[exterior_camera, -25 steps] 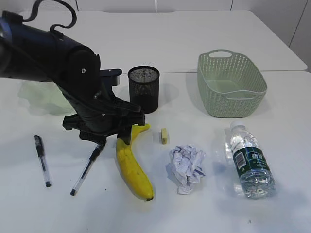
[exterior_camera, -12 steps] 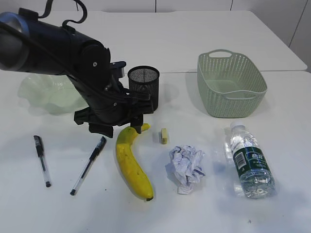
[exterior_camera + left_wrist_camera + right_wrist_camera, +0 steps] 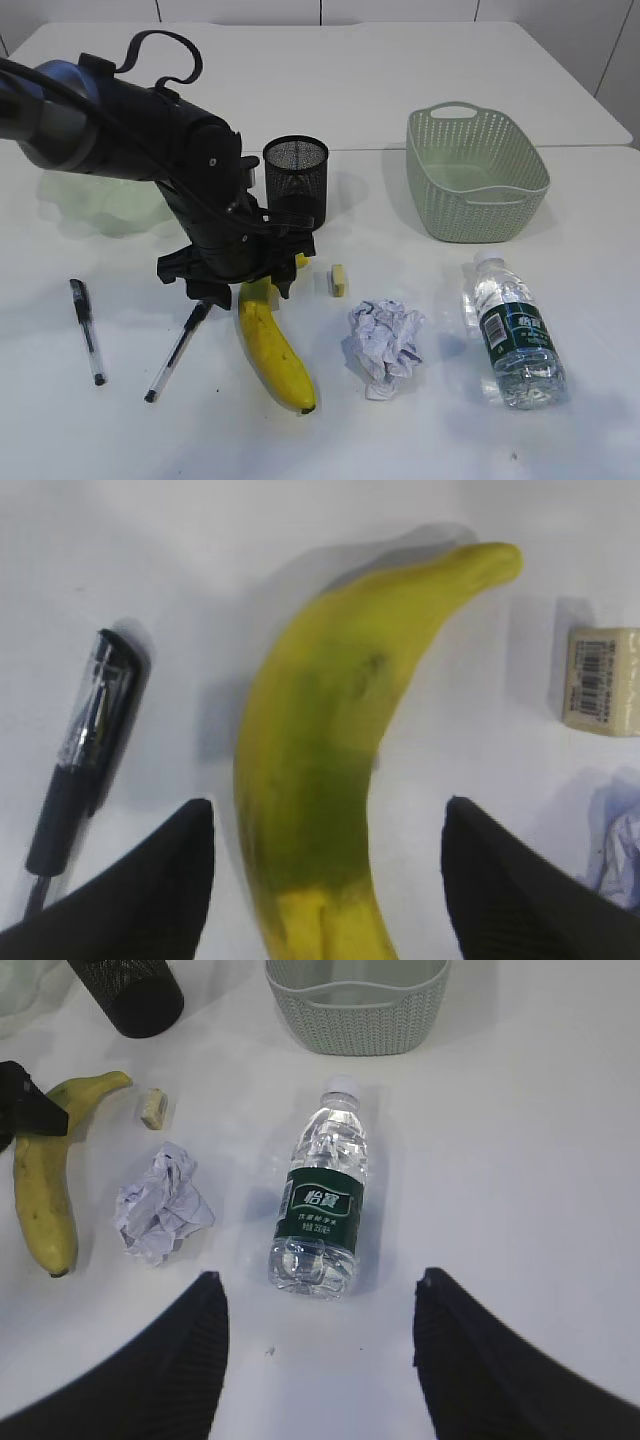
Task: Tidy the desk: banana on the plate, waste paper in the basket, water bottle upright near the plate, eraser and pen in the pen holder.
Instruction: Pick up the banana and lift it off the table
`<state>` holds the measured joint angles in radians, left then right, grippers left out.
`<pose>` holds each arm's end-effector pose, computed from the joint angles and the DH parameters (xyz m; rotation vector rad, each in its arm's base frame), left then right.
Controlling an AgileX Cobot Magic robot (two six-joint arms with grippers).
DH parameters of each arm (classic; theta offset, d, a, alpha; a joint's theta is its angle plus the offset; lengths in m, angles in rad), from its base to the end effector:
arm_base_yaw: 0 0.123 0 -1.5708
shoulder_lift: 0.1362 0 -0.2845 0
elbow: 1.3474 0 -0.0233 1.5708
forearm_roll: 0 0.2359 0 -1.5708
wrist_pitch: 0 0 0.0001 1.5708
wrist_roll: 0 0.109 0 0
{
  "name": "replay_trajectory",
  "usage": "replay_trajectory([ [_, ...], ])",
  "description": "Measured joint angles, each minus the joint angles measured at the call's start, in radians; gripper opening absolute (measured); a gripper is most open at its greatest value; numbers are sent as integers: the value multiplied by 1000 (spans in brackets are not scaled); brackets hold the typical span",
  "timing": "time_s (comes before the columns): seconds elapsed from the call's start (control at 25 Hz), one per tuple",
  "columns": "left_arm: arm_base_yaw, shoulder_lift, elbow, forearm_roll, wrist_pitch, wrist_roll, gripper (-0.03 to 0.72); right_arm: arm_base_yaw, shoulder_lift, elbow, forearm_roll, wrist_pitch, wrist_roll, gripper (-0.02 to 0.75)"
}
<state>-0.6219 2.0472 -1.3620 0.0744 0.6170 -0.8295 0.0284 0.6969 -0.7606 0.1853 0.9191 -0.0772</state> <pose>0.3357 -0.2348 0.1401 -0.2184 2.8184 -0.2801 0.1160 0.0193 0.3177 -0.0647 2.3284 0.2035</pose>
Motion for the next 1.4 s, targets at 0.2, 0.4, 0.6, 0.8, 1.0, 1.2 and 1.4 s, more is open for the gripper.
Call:
replay_trajectory([
  [0.2,0,22,0,0,-4,-1,500,0,0,0,2,0,0,442],
  [0.4,0,28,0,0,-18,-2,499,0,0,0,5,0,-2,442],
  [0.6,0,28,0,0,-30,-2,499,0,0,0,5,0,-2,442],
  [0.8,0,28,0,23,-32,-2,495,0,0,0,5,0,-2,442],
  [1.0,0,28,0,47,-32,-2,477,0,0,0,5,0,-2,442],
  [1.2,0,41,0,50,-25,-2,475,0,0,0,5,0,-2,442],
  [1.4,0,51,0,49,-21,-2,460,0,0,0,7,0,-2,442],
])
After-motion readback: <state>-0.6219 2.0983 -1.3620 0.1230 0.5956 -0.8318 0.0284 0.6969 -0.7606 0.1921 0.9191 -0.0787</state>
